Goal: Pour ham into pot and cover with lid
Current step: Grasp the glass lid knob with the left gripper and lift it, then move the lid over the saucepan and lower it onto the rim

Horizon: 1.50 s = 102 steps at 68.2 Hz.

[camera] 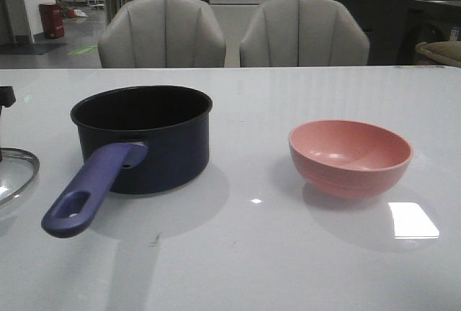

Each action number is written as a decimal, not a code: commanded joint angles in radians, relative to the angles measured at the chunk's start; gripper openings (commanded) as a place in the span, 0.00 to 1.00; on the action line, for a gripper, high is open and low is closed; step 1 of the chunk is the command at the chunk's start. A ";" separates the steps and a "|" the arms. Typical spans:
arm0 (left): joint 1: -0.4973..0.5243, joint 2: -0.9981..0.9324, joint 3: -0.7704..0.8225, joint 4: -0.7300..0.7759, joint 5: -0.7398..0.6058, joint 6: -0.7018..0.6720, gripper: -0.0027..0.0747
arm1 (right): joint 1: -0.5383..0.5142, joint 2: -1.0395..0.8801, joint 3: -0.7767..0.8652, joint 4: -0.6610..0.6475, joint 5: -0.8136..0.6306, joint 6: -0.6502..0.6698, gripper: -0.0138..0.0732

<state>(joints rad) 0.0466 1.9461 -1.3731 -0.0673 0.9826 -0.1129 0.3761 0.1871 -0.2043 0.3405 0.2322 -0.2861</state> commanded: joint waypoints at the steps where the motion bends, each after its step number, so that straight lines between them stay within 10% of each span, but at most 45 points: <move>1: 0.001 -0.041 -0.026 -0.012 -0.005 -0.003 0.30 | 0.001 0.009 -0.028 0.006 -0.070 -0.005 0.34; 44: -0.024 -0.181 -0.137 -0.014 0.026 0.025 0.30 | 0.001 0.009 -0.028 0.006 -0.070 -0.005 0.34; 78: -0.390 -0.112 -0.448 -0.014 0.159 0.073 0.30 | 0.001 0.009 -0.028 0.006 -0.070 -0.005 0.34; 102: -0.453 0.023 -0.596 -0.018 0.286 0.073 0.30 | 0.001 0.009 -0.028 0.006 -0.070 -0.005 0.34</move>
<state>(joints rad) -0.3991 2.0058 -1.9045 -0.0771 1.2486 -0.0401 0.3761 0.1871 -0.2043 0.3409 0.2322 -0.2861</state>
